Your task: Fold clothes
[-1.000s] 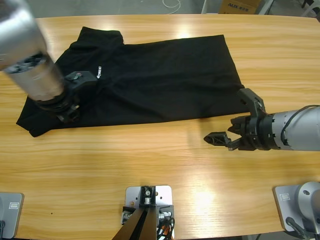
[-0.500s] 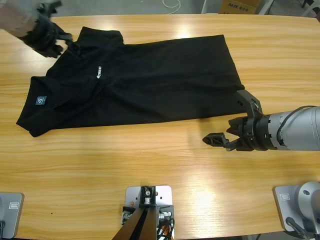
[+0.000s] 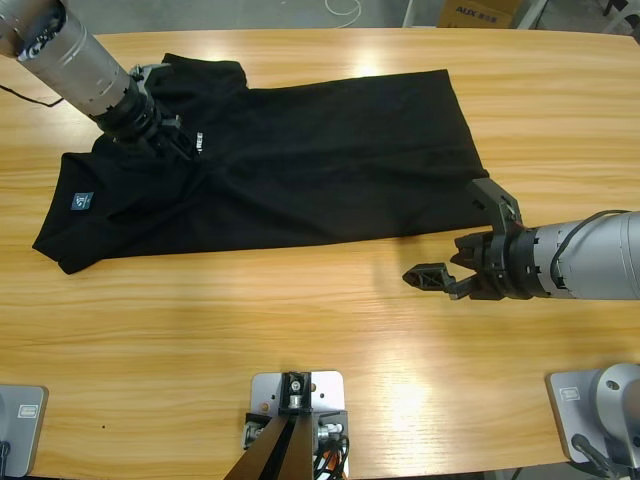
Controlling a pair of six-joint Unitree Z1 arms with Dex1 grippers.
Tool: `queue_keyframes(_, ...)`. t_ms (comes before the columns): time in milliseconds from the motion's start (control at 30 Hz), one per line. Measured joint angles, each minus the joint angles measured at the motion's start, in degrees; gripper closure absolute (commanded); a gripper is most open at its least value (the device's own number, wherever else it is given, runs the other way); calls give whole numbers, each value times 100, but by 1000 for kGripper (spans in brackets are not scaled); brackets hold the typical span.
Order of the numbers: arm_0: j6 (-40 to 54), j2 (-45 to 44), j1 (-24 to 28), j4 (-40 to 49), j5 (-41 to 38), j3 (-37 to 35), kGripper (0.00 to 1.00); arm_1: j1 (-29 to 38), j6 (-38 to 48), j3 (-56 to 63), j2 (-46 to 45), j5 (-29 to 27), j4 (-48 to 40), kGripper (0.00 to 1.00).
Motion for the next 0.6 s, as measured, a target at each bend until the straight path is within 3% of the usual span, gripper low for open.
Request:
queue_keyframes(400,165,213,58,-12,4,42,416,0,6,28,13,40,0,4)
queue_keyframes(500,165,231,139,-66,4,42,773,0,6,53,13,61,0,4)
queue_keyframes(600,188,255,202,-124,2,42,786,0,6,80,13,76,0,4)
